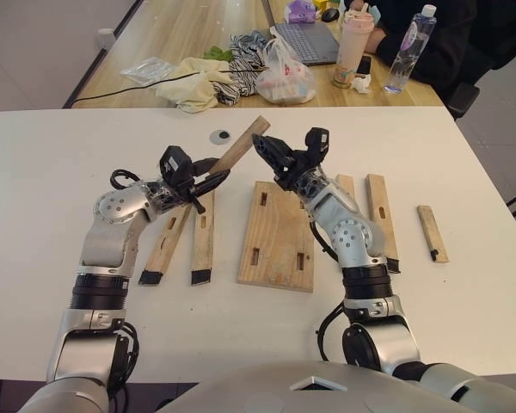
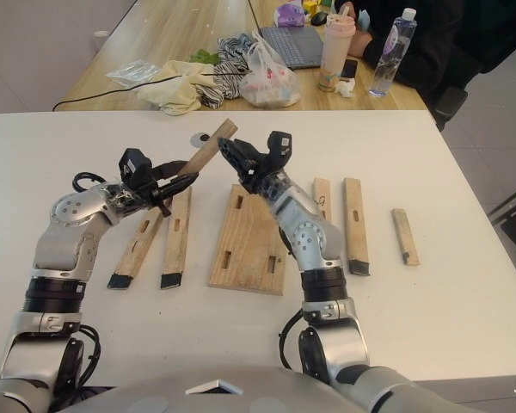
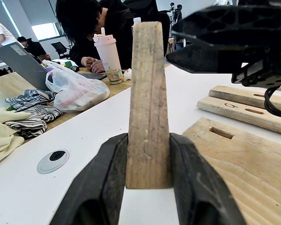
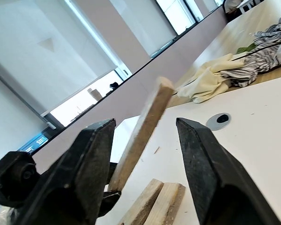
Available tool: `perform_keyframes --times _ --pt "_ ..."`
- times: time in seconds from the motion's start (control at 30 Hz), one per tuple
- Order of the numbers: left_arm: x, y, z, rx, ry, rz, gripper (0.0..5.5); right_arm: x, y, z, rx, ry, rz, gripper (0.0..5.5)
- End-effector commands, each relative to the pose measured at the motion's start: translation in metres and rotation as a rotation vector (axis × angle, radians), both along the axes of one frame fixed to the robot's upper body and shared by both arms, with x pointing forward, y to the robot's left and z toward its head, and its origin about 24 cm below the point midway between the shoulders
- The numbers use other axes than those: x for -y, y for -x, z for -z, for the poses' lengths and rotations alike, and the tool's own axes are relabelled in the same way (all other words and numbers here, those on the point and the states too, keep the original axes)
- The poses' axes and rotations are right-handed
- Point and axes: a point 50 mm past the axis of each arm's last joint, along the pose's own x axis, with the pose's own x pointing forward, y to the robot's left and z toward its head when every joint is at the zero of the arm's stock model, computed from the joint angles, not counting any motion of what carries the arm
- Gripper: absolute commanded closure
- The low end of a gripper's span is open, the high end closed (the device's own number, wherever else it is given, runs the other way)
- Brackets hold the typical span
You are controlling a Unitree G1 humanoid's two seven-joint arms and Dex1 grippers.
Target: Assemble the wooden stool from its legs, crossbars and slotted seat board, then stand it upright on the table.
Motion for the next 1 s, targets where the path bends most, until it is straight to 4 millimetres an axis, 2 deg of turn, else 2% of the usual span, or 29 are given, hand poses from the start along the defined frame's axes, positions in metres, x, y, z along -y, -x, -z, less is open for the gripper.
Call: perform_keyframes --times 0.03,0.17,0.3,0.57,0.87,0.9,0.97,1.0 --pt "0.006 0.002 0.001 -0.006 0.001 0.022 4.26 -0.004 0.003 -0.005 -0.03 -0.097 -0.026 3.14" --pt "0.011 0.003 -0.001 -0.001 0.0 0.05 4.26 -0.001 -0.003 -0.004 -0.072 -0.118 -0.01 3.14" --pt "0.015 0.005 0.0 -0.005 0.002 0.062 4.26 0.005 -0.008 0.0 -0.137 -0.181 0.021 3.79" --pt "0.019 0.006 0.005 -0.015 -0.013 0.067 4.26 0.007 -0.01 0.005 -0.174 -0.17 0.031 4.86" --pt "0.019 -0.002 0.004 -0.014 -0.014 0.007 4.26 0.008 -0.012 0.002 -0.148 -0.175 0.05 5.0" --pt "0.018 -0.004 0.004 -0.017 -0.014 -0.001 3.9 0.011 -0.014 0.001 -0.132 -0.166 0.084 5.01" --pt "0.019 -0.006 0.002 -0.016 -0.006 -0.013 3.67 0.026 -0.021 -0.004 -0.058 -0.1 0.217 5.12" --pt "0.019 -0.007 0.002 -0.011 -0.008 -0.028 3.35 0.037 -0.023 -0.008 -0.004 -0.06 0.28 5.12"
